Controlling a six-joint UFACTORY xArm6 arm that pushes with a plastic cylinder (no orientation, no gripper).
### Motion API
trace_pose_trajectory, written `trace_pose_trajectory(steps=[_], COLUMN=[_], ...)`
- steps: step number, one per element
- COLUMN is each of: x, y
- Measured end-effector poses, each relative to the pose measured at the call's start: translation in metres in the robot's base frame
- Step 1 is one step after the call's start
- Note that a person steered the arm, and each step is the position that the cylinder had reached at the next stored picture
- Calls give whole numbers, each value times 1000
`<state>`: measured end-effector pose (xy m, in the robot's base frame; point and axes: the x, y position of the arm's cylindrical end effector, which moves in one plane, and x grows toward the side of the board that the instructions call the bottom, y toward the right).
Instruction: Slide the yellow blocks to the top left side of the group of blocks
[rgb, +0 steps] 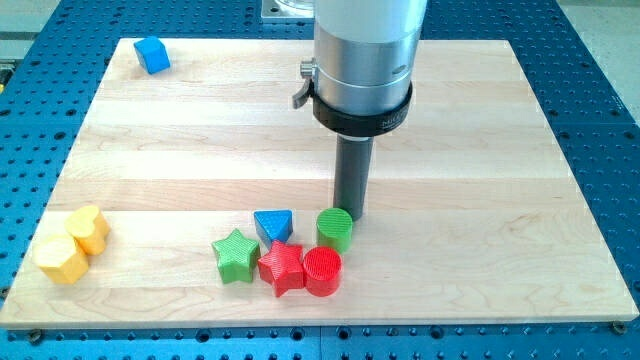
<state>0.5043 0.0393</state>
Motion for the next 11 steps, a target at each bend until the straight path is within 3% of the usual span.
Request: trace_pose_trajectory(steps=[1, 2, 3, 5, 6, 8, 9, 11], x=[16, 25, -19, -39, -27, 88, 95, -8], y=[23, -9, -40, -259, -322, -325, -306, -267])
